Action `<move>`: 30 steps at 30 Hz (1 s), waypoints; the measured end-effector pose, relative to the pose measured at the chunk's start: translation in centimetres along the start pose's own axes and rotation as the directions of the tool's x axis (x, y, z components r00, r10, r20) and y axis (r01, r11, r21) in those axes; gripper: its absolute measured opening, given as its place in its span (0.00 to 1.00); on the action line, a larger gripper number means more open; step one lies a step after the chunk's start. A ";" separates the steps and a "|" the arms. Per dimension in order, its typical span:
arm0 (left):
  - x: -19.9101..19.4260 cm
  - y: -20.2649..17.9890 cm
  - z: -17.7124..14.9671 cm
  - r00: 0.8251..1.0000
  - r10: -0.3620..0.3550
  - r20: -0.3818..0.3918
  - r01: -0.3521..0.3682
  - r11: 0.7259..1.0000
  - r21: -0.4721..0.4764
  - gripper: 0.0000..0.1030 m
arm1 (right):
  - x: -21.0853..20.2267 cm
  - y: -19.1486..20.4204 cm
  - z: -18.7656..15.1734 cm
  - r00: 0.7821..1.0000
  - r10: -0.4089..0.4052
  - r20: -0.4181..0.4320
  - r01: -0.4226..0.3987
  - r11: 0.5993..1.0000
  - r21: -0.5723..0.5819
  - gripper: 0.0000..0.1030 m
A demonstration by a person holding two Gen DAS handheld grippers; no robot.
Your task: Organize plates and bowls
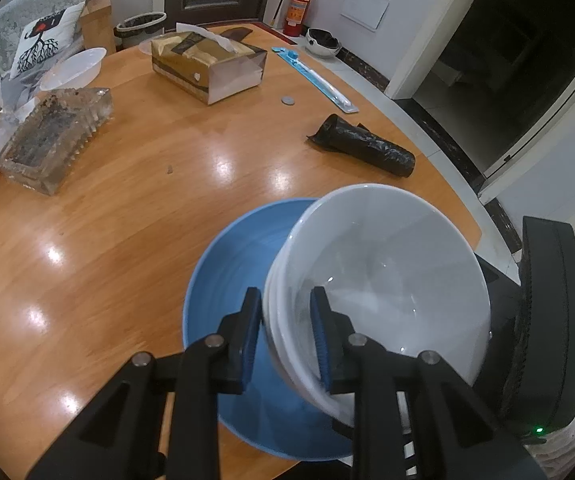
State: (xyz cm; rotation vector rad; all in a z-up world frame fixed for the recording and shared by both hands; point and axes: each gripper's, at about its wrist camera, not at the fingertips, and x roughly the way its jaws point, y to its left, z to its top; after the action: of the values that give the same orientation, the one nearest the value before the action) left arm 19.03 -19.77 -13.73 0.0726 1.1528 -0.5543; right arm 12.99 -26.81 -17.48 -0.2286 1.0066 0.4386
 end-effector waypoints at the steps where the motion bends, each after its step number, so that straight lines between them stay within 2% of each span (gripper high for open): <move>1: -0.2 0.0 -0.1 1.000 0.001 0.004 -0.001 1.000 0.003 0.22 | -0.1 0.0 -0.1 1.000 0.000 0.003 0.000 1.000 0.001 0.98; 5: -1.0 0.0 -0.3 1.000 0.015 0.018 -0.015 1.000 0.018 0.30 | -0.8 -0.1 -0.4 1.000 0.004 0.023 -0.004 1.000 0.014 0.98; 9: -2.0 0.3 -0.4 0.999 0.015 0.035 -0.016 1.000 0.014 0.34 | -1.5 0.0 -0.7 0.999 0.001 0.042 -0.002 1.000 0.026 0.98; 20: -4.7 0.6 -1.6 0.993 0.084 0.085 -0.088 0.995 0.051 0.61 | -4.4 -0.5 -2.0 0.993 -0.016 0.116 0.007 0.997 0.079 0.99; 30: -7.7 1.0 -2.5 0.978 0.115 0.176 -0.125 0.991 0.046 0.84 | -9.2 -0.7 -2.4 0.970 -0.047 0.239 0.019 0.993 0.115 0.99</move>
State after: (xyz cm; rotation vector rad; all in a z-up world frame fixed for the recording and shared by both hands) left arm 15.10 -15.19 -8.24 0.1392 0.9570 -0.4763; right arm 7.27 -30.60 -10.88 -0.0883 0.7845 0.3686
